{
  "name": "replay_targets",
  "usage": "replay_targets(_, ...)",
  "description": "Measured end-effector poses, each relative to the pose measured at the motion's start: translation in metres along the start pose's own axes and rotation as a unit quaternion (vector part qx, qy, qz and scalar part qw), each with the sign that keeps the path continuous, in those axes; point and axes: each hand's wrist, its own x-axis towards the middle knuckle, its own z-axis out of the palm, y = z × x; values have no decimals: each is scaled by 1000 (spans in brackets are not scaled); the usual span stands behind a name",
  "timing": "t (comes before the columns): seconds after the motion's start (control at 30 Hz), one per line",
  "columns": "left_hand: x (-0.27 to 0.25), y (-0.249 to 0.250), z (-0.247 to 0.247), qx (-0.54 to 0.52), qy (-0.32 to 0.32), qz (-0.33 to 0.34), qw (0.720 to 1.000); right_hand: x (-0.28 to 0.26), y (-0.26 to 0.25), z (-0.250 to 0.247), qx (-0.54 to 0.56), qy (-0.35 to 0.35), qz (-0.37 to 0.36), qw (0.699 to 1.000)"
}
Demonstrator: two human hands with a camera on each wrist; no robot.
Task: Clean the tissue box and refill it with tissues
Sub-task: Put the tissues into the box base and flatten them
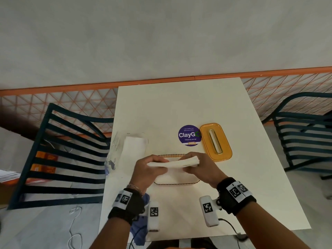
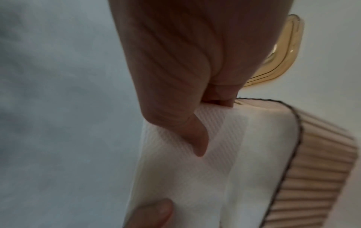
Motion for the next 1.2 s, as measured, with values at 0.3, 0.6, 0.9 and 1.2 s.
replay_targets(0.3,0,-23,21,33,79,-17,996,-2,31,12,10,75,15,997)
replay_targets(0.6,13,-25,14,22,98,-22,995,3,28,-2,0,83,41,996)
replay_targets(0.9,22,-32,11,103,112,-27,988,18,24,-2,-134,105,120,978)
replay_targets(1.2,19,-31,22,302,120,62,944,18,16,12,-271,143,110,946)
